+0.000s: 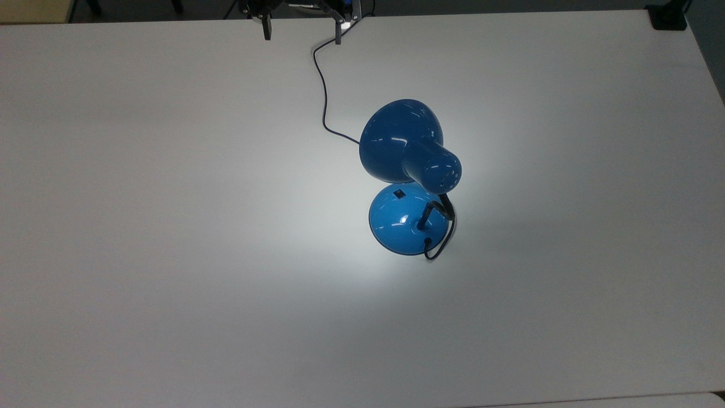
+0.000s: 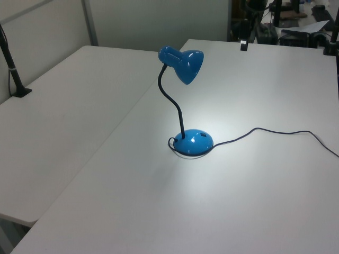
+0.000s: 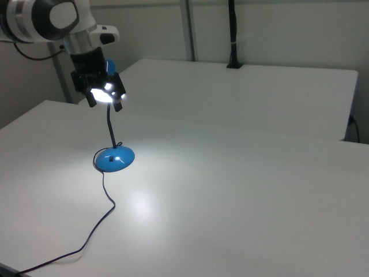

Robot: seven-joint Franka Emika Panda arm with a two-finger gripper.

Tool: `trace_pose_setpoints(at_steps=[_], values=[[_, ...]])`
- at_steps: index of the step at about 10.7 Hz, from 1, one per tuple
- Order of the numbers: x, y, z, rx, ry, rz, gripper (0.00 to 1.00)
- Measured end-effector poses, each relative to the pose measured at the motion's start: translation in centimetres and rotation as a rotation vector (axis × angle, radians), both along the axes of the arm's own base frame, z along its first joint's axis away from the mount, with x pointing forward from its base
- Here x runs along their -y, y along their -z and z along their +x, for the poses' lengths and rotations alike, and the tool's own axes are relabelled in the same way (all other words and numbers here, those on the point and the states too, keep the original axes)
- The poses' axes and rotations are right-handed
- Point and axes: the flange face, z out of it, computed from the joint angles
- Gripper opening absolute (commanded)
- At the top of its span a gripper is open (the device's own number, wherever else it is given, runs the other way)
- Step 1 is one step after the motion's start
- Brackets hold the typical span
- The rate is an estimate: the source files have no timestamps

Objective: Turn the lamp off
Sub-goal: 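Move the gripper down toward the blue lamp's round base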

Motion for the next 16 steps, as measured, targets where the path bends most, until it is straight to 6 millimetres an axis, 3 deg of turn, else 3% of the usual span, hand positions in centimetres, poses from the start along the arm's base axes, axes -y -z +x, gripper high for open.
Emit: trace_pose_setpoints(at_steps=[5, 6, 7, 8, 9, 13, 16], values=[[0.1, 0.0, 0.0, 0.0, 0.002, 0.0, 1.0], [0.1, 0.0, 0.0, 0.0, 0.002, 0.0, 0.84], [0.1, 0.0, 0.0, 0.0, 0.002, 0.0, 0.45], [0.1, 0.0, 0.0, 0.0, 0.002, 0.0, 0.14], [0.1, 0.0, 0.0, 0.0, 0.0, 0.0, 0.0], [-0.3, 0.7, 0.2, -0.016, -0.071, -0.004, 0.0], [-1.4, 3.0, 0.4, -0.046, -0.173, -0.008, 0.0]])
